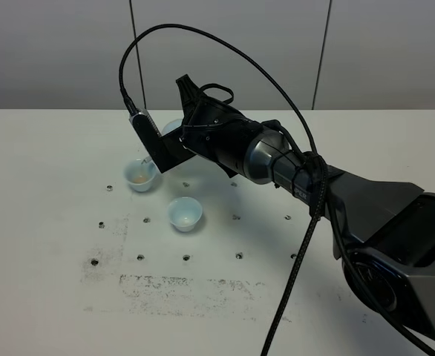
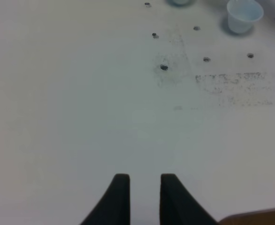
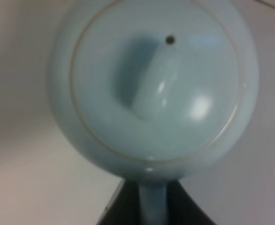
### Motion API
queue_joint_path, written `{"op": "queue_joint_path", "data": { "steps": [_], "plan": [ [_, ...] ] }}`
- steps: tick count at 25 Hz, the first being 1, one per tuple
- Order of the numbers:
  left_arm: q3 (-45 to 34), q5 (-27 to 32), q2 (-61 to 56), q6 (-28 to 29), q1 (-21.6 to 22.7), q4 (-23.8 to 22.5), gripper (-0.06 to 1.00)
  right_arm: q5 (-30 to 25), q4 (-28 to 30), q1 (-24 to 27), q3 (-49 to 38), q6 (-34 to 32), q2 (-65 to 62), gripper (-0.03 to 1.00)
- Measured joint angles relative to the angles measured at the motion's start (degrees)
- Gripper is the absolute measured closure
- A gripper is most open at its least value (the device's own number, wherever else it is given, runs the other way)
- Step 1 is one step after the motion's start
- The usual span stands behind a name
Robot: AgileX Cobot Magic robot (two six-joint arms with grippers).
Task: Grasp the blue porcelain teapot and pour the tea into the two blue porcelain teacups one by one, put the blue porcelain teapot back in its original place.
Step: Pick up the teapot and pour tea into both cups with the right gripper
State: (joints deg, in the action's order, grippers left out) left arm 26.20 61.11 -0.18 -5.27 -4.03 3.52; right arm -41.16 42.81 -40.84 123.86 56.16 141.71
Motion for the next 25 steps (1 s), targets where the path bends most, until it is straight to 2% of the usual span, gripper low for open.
{"op": "queue_joint_path", "data": {
  "steps": [25],
  "plan": [
    [0.0, 0.0, 0.0, 0.0, 0.0, 0.0, 0.72, 2.5, 5.5, -0.2, 0.0, 1.7, 0.0, 0.9]
  ]
}}
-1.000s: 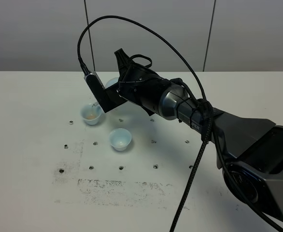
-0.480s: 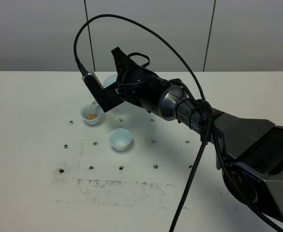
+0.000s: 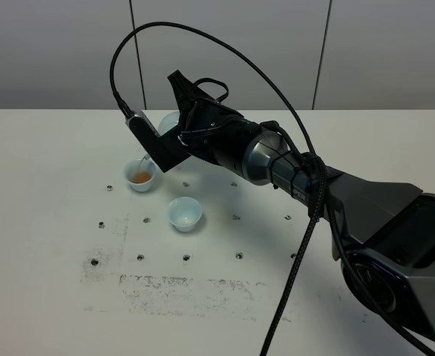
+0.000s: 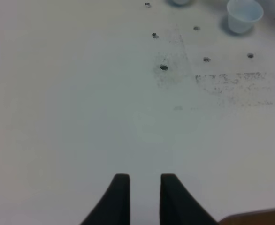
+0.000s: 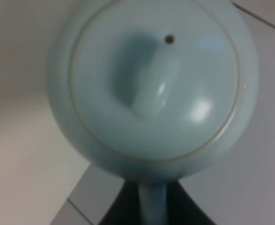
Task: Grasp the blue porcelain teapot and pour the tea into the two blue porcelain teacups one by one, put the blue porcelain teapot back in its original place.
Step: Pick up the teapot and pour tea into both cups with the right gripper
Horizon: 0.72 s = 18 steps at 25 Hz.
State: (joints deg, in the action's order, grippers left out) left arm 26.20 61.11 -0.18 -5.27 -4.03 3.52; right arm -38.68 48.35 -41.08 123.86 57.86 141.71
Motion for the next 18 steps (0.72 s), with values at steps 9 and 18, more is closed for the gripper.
{"op": "queue_joint_path", "data": {
  "steps": [9, 18],
  "plan": [
    [0.0, 0.0, 0.0, 0.0, 0.0, 0.0, 0.72, 0.0, 0.9, 0.0, 0.0, 1.7, 0.0, 0.9],
    [0.0, 0.0, 0.0, 0.0, 0.0, 0.0, 0.72, 0.3, 1.8, 0.0, 0.0, 1.8, 0.0, 0.9]
  ]
}}
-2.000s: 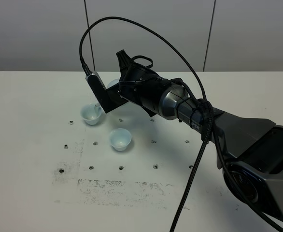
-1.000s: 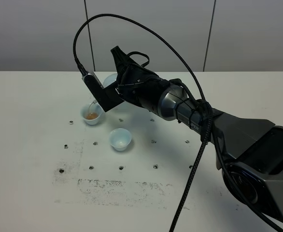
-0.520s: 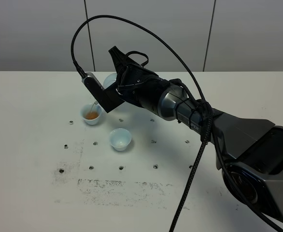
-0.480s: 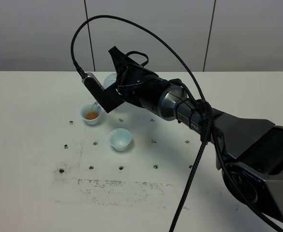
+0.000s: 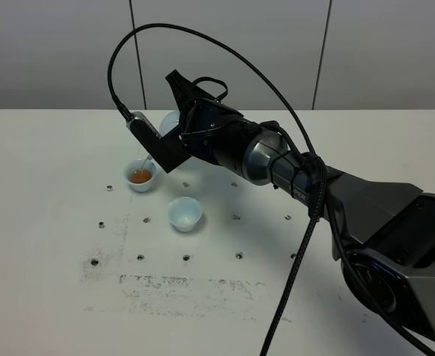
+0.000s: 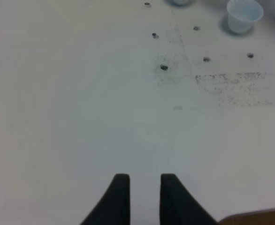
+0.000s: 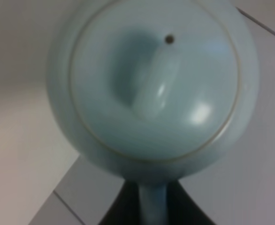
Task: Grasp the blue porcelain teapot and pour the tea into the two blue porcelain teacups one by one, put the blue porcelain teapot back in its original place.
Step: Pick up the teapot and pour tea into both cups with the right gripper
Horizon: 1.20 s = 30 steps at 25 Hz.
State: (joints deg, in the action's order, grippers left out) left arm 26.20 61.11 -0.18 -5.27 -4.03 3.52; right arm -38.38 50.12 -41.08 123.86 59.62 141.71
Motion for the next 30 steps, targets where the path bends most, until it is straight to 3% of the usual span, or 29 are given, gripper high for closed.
{"op": "queue_joint_path", "data": {
  "steps": [22, 30],
  "plan": [
    [0.0, 0.0, 0.0, 0.0, 0.0, 0.0, 0.72, 0.1, 1.6, 0.0, 0.0, 0.0, 0.0, 0.9],
    [0.0, 0.0, 0.0, 0.0, 0.0, 0.0, 0.72, 0.1, -2.5, 0.0, 0.0, 0.0, 0.0, 0.9]
  ]
}}
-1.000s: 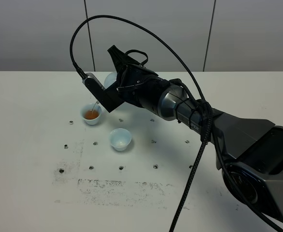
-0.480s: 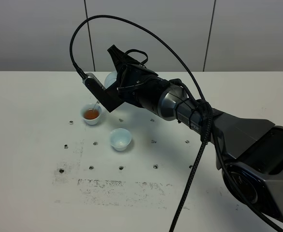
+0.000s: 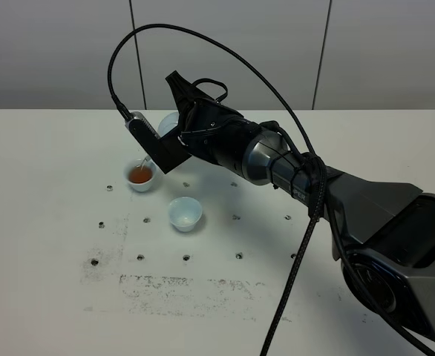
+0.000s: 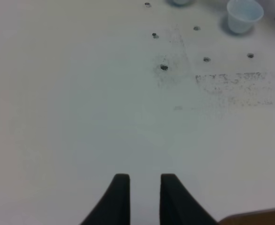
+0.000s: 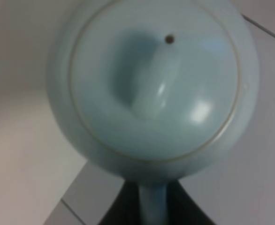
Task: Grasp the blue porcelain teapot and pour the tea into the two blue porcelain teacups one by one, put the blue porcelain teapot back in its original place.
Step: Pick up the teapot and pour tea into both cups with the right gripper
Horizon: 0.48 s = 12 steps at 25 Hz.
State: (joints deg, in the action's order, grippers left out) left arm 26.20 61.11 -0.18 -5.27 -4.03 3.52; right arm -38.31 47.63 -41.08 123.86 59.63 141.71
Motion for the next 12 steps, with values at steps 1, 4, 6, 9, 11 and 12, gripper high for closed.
{"op": "queue_joint_path", "data": {
  "steps": [1, 4, 6, 9, 11, 12],
  "plan": [
    [0.0, 0.0, 0.0, 0.0, 0.0, 0.0, 0.72, 0.0, -0.7, 0.0, 0.0, -0.1, 0.0, 0.9],
    [0.0, 0.0, 0.0, 0.0, 0.0, 0.0, 0.72, 0.0, -1.6, 0.0, 0.0, -0.8, 0.0, 0.9],
    [0.0, 0.0, 0.0, 0.0, 0.0, 0.0, 0.72, -0.2, -2.2, 0.0, 0.0, -1.2, 0.0, 0.9],
    [0.0, 0.0, 0.0, 0.0, 0.0, 0.0, 0.72, -0.6, -4.1, 0.0, 0.0, -1.6, 0.0, 0.9],
    [0.0, 0.0, 0.0, 0.0, 0.0, 0.0, 0.72, -0.9, -6.0, 0.1, 0.0, -1.9, 0.0, 0.9],
    [0.0, 0.0, 0.0, 0.0, 0.0, 0.0, 0.72, -1.0, -7.1, 0.1, 0.0, -1.9, 0.0, 0.9]
  ]
}}
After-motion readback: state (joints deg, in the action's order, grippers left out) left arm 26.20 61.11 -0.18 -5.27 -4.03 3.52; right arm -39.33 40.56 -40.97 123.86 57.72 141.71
